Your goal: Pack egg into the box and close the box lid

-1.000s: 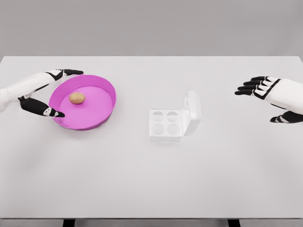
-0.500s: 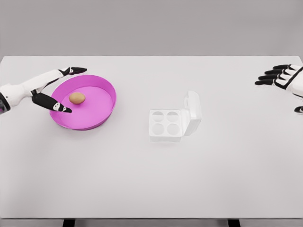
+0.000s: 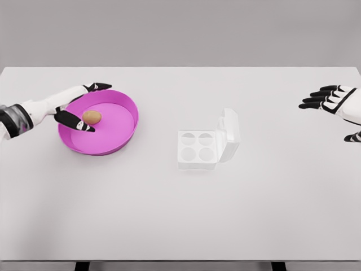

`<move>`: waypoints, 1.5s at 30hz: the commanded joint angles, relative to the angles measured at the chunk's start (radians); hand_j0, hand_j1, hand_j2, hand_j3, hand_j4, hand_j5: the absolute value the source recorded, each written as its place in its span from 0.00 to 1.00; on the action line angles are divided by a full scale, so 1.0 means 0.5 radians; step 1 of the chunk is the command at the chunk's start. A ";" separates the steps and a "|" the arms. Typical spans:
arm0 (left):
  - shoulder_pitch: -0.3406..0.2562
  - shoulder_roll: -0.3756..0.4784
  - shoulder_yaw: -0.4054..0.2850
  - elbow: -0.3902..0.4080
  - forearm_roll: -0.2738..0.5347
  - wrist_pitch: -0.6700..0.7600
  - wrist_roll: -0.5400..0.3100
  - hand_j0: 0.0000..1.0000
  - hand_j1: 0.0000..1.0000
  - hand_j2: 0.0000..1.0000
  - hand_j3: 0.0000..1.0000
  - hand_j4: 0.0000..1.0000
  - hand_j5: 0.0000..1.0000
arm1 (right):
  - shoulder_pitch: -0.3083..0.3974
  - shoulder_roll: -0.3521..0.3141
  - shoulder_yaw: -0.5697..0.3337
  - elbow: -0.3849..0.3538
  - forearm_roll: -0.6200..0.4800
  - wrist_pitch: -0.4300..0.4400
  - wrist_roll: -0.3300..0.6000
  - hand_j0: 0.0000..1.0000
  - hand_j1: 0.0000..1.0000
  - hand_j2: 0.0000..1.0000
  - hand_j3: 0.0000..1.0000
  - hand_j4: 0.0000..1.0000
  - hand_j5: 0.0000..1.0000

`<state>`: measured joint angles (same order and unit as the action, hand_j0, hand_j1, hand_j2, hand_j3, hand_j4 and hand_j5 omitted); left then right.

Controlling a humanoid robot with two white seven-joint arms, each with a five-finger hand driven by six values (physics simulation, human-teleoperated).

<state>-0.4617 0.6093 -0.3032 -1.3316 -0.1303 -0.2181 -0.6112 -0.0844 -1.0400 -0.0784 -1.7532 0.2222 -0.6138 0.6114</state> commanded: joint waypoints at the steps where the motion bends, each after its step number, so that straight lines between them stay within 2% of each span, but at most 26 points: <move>1: -0.003 -0.016 0.002 0.031 -0.049 0.007 0.001 0.97 0.97 0.97 0.97 0.97 0.97 | 0.000 0.012 0.006 0.000 -0.015 0.006 -0.001 1.00 1.00 1.00 1.00 1.00 1.00; 5: -0.012 -0.019 -0.001 0.034 -0.092 0.007 0.001 0.95 0.95 0.95 0.95 0.95 0.95 | 0.012 -0.003 0.025 0.000 -0.015 0.006 -0.001 1.00 1.00 1.00 1.00 1.00 1.00; 7: -0.021 -0.022 0.002 0.034 -0.184 0.007 0.001 0.94 0.94 0.94 0.94 0.94 0.94 | 0.012 -0.003 0.025 0.000 -0.015 0.006 -0.001 1.00 1.00 1.00 1.00 1.00 1.00; 11: -0.025 -0.034 0.002 0.043 -0.267 0.019 0.001 0.93 0.93 0.93 0.93 0.93 0.93 | 0.018 -0.003 0.028 0.000 -0.015 0.006 -0.001 1.00 1.00 1.00 1.00 1.00 1.00; 13: -0.028 -0.031 0.002 0.046 -0.298 0.019 0.001 0.89 0.89 0.89 0.89 0.89 0.89 | 0.021 -0.009 0.031 0.000 -0.015 0.006 -0.001 1.00 1.00 1.00 1.00 1.00 1.00; 19: -0.028 -0.034 0.002 0.046 -0.411 0.022 0.001 0.85 0.85 0.85 0.85 0.85 0.85 | 0.040 -0.009 0.031 0.000 -0.015 0.006 -0.001 1.00 1.00 1.00 1.00 1.00 1.00; 23: -0.028 -0.034 0.002 0.046 -0.424 0.022 0.001 0.85 0.85 0.85 0.85 0.85 0.85 | 0.098 -0.101 0.031 0.000 0.000 0.006 -0.001 1.00 1.00 1.00 1.00 1.00 1.00; 25: -0.037 -0.053 0.002 0.043 -0.528 0.046 0.001 0.85 0.85 0.85 0.85 0.85 0.85 | 0.104 -0.114 0.034 -0.003 0.007 0.006 -0.001 1.00 1.00 1.00 1.00 1.00 1.00; 27: -0.040 -0.068 0.002 0.046 -0.555 0.065 0.001 0.85 0.85 0.85 0.85 0.85 0.85 | 0.141 -0.117 0.031 -0.003 0.016 0.006 -0.001 1.00 1.00 1.00 1.00 1.00 1.00; 34: -0.040 -0.099 0.005 0.046 -0.620 0.065 0.001 0.83 0.83 0.83 0.83 0.83 0.83 | 0.144 -0.144 0.031 -0.003 0.056 0.006 -0.001 1.00 1.00 1.00 1.00 1.00 1.00; 41: -0.040 -0.102 0.008 0.052 -0.632 0.065 0.001 0.76 0.76 0.76 0.76 0.76 0.76 | 0.144 -0.169 0.031 -0.003 0.056 0.006 -0.001 1.00 1.00 1.00 1.00 1.00 1.00; 45: -0.040 -0.105 0.008 0.071 -0.635 0.065 0.001 0.76 0.76 0.76 0.76 0.76 0.76 | 0.138 -0.197 0.028 -0.003 0.056 0.006 -0.001 1.00 1.00 1.00 1.00 1.00 1.00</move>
<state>-0.4817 0.5563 -0.2996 -1.2989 -0.4498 -0.1863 -0.6112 -0.0138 -1.1294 -0.0638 -1.7547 0.2551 -0.6137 0.6113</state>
